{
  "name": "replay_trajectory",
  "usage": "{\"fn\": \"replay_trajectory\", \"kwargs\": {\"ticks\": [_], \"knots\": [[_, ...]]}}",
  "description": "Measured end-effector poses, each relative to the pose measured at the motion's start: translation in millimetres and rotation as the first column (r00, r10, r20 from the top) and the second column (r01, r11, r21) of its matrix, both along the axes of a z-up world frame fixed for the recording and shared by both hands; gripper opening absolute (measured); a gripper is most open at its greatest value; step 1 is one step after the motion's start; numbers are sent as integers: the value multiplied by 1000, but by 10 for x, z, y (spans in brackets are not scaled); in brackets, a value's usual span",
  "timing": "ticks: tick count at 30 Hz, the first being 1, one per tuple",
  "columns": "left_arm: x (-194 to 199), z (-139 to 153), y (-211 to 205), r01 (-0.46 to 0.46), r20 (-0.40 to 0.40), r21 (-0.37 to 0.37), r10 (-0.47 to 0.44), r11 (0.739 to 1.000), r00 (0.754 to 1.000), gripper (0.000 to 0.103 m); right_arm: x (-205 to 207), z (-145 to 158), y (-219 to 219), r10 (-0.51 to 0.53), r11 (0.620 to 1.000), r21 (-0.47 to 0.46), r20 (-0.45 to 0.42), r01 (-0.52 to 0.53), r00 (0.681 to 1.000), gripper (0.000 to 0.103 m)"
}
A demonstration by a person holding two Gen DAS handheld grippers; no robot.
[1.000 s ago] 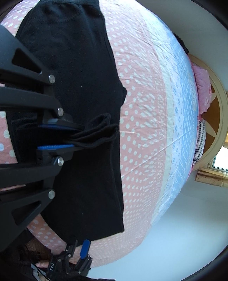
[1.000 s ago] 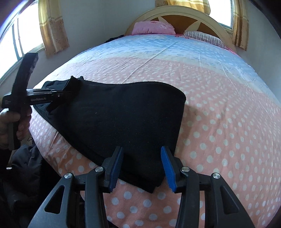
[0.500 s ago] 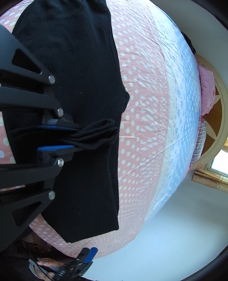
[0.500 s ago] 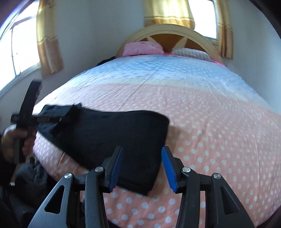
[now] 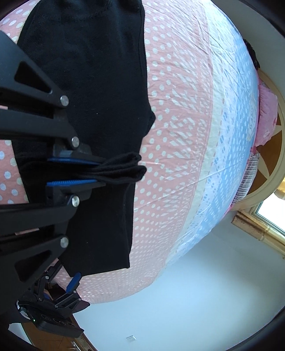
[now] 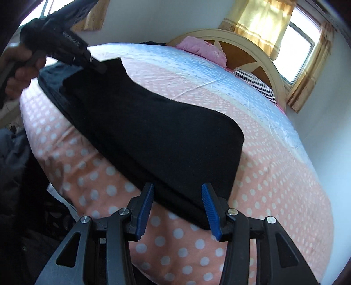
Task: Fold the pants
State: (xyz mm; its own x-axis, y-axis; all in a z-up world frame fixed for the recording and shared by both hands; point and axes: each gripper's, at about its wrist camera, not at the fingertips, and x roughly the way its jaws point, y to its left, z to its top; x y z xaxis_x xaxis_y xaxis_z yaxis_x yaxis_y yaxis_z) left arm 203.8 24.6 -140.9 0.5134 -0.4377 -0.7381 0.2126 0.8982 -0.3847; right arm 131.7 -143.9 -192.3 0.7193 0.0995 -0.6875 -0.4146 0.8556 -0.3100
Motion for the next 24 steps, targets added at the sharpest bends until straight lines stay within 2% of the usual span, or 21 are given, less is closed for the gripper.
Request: {"fn": "replay_trajectory", "kwargs": {"ticks": [2,5,6,7,9,13,17,18,19,20,21,22,23,24], "knots": [[-3,13,8,1,6,12,-2,1000,1000,13,-8,-11,-49,-12,1000,-27,19,12,1000,47],[11,13,-34,2,15,42,-3,999,1000,13,41,1,-134,-34,999,6,4,34,999,44],[16,3,-38,2,14,46,-2,999,1000,13,44,0,-135,-39,999,1,14,39,999,37],[17,-6,-39,0,15,52,-1,999,1000,13,43,2,-127,-39,999,-3,16,39,999,20],[14,-12,-42,1,15,58,-1,998,1000,13,25,35,-126,-31,999,13,13,30,999,11],[11,14,-51,3,23,49,-4,999,1000,13,23,110,-225,-75,996,56,18,74,997,8],[12,70,-140,18,50,68,-21,998,999,13,-5,30,-250,-98,995,-6,4,98,995,7],[18,65,-165,19,54,85,-24,996,998,13,-2,-37,-247,-89,996,-28,-27,88,996,7],[27,48,-181,21,54,97,-26,995,998,13,-35,-59,-241,-69,997,-43,-3,69,998,7],[45,2,-190,20,46,103,-25,995,999,13,-64,-35,-260,-64,997,-33,17,64,998,8],[54,-34,-178,20,35,100,-23,995,999,13,-61,13,-305,-61,998,15,-5,61,998,10],[57,-58,-163,17,29,100,-20,995,999,13,-39,68,-370,-61,995,71,-22,62,998,21],[58,-82,-142,12,26,105,-15,994,1000,13,-16,144,-447,-65,988,138,-29,68,997,40],[61,-98,-115,5,24,107,-7,994,1000,13,23,239,-540,-75,974,212,-29,79,997,48]]}}
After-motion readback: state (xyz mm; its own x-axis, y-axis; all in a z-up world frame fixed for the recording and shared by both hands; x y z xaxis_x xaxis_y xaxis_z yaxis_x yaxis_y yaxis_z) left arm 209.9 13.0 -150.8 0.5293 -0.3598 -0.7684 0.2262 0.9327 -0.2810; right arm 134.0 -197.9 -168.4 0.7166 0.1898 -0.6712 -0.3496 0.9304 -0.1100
